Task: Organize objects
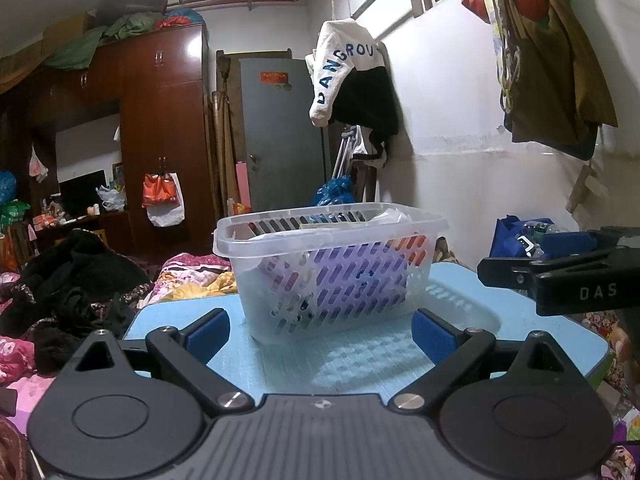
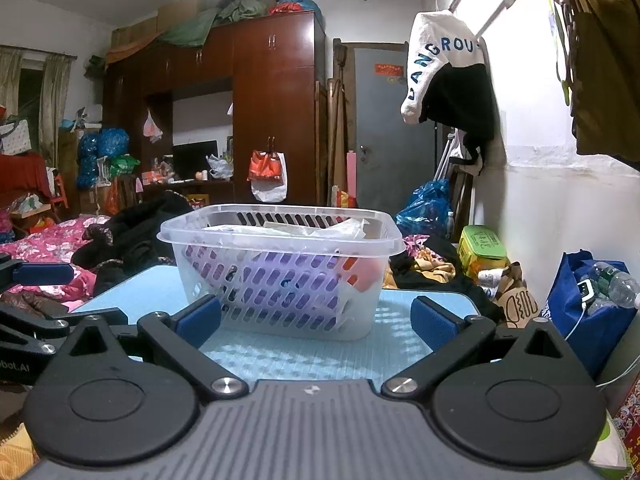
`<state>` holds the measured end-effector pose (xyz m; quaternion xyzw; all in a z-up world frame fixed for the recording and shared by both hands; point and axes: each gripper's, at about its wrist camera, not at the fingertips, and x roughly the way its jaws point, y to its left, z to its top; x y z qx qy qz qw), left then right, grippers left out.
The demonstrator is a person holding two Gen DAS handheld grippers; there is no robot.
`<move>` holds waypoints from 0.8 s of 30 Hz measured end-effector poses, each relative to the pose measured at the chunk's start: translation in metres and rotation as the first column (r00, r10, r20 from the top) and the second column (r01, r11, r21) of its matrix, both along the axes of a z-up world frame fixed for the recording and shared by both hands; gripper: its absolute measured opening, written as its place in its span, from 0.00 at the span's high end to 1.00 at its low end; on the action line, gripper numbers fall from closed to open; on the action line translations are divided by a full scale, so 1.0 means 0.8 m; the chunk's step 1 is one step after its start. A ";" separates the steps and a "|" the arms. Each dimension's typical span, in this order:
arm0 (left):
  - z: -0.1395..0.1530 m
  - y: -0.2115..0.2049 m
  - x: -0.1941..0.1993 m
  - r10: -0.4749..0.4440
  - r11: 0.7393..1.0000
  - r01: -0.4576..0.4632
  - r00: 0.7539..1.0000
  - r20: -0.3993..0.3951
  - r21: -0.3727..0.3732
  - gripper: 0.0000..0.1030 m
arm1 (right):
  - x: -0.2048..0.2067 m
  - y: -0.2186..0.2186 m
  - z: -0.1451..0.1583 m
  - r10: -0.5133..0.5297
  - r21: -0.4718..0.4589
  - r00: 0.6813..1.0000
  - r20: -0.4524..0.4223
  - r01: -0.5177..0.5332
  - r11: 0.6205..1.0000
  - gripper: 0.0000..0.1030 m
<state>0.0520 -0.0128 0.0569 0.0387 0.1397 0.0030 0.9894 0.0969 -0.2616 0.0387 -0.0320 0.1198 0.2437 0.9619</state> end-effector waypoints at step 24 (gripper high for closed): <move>-0.001 0.001 0.003 -0.007 1.000 0.007 1.000 -0.014 -0.007 0.04 | 0.005 -0.003 -0.002 0.003 0.012 1.000 -0.012 -0.003 1.000 0.00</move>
